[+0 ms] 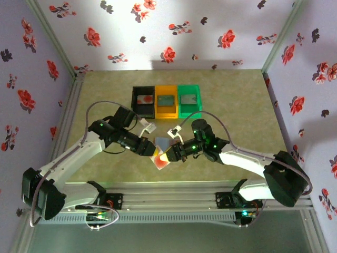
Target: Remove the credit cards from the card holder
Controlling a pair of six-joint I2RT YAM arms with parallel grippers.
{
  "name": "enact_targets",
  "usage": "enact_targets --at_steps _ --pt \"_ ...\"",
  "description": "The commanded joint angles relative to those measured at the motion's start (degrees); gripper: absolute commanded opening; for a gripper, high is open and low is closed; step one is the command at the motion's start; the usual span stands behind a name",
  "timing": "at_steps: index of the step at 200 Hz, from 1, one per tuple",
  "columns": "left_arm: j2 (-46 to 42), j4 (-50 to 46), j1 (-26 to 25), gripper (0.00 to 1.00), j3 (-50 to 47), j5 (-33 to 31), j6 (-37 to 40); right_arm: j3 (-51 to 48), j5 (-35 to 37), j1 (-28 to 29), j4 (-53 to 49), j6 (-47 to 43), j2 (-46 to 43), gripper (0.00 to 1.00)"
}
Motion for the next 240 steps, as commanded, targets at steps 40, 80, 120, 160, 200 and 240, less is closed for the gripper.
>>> enact_targets --at_steps 40,80,120,160,200,240 --pt "-2.6 1.1 -0.3 0.0 -1.4 1.4 -0.3 1.1 3.6 0.6 -6.6 -7.1 -3.2 0.27" --pt "-6.4 6.8 2.8 0.0 -3.7 -2.9 -5.9 -0.3 15.3 -2.7 -10.6 -8.5 -10.2 0.62" --pt "-11.5 15.7 6.7 0.0 -8.3 -10.0 -13.9 -4.7 26.2 -6.2 -8.1 -5.4 -18.9 0.75" --pt "-11.8 20.8 11.8 0.0 -9.4 -19.5 -18.6 -5.7 33.0 -8.7 -9.4 -3.4 -24.2 0.81" --pt "-2.9 23.8 15.7 0.0 -3.3 -27.3 -18.6 -5.0 44.4 -9.5 -15.7 -3.5 -31.6 0.99" --pt "10.1 23.8 18.2 0.0 9.4 -33.0 -17.4 -0.6 52.1 -9.7 -26.3 -7.2 -36.9 0.99"
